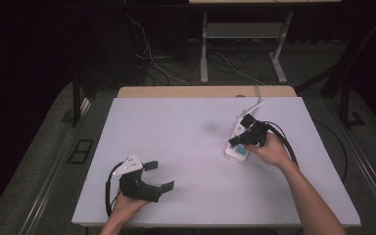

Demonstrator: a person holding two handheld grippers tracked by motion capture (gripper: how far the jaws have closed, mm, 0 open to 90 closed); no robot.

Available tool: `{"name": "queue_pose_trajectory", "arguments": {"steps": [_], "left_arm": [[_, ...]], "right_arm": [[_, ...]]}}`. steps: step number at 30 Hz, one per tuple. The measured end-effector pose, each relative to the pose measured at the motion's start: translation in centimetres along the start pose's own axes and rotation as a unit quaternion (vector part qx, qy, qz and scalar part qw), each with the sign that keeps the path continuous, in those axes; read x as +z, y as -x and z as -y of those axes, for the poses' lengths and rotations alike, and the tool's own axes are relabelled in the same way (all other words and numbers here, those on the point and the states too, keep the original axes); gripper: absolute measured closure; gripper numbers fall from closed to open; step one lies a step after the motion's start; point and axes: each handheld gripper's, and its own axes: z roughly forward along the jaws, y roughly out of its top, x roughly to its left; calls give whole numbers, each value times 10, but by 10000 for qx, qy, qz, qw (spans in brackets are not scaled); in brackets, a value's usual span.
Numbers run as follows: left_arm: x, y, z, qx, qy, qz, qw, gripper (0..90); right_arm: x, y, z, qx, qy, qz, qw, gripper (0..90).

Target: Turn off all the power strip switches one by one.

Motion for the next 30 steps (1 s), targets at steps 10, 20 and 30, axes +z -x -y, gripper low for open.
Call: {"name": "queue_pose_trajectory", "arguments": {"steps": [10, 20, 30], "left_arm": [[-1, 0, 0, 8, -4, -11, 10000, 0], [1, 0, 1, 7, -26, -4, 10000, 0], [3, 2, 1, 15, -60, -9, 10000, 0]], "right_arm": [[7, 8, 8, 214, 162, -400, 9988, 900], [3, 15, 12, 326, 291, -269, 9987, 900], [3, 11, 13, 128, 316, -25, 9994, 900]]}}
